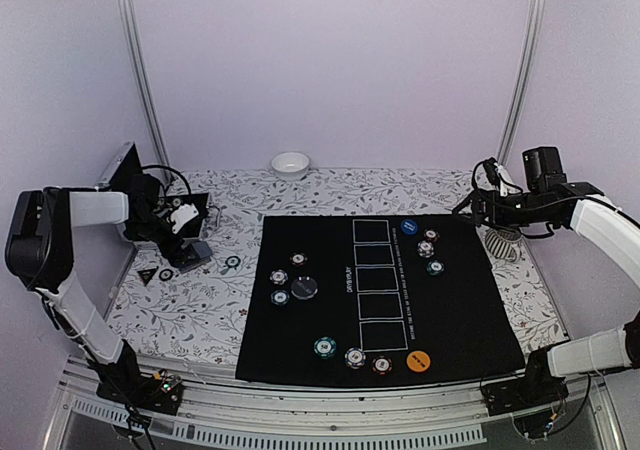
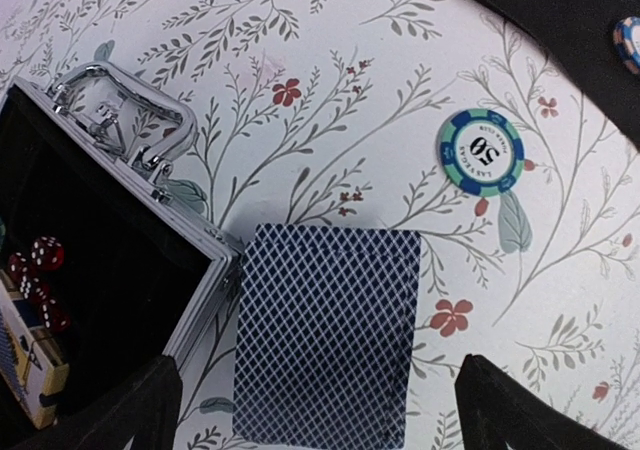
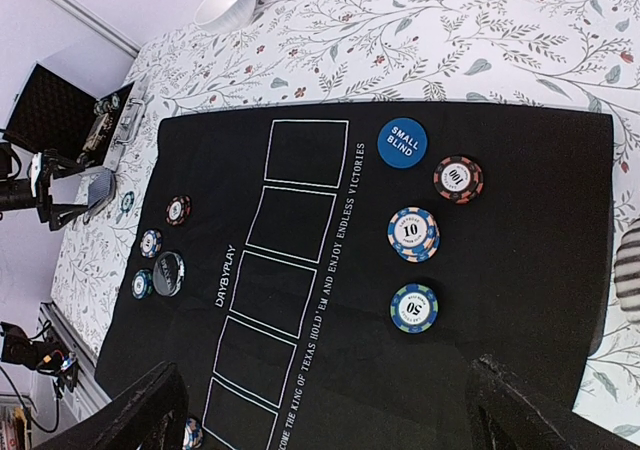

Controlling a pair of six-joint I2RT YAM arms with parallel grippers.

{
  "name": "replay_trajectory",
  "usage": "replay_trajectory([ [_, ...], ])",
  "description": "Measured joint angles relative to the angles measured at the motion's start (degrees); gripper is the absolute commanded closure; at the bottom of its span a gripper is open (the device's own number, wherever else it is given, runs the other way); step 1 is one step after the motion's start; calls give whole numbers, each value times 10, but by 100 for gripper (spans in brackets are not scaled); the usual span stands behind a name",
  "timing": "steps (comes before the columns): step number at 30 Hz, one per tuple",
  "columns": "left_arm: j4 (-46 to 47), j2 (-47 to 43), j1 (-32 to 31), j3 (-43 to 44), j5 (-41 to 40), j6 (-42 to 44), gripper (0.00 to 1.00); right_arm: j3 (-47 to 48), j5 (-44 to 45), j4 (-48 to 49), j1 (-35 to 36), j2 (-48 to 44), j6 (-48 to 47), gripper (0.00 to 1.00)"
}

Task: Distribute texas hold em gaming equipment
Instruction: Pick up the poker card from the center of the board.

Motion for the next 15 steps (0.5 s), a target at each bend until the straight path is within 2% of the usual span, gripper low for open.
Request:
replay_trajectory([
  [15,-37,41,7,26,-33,42,2,-5,0,1,0,0,0,1],
])
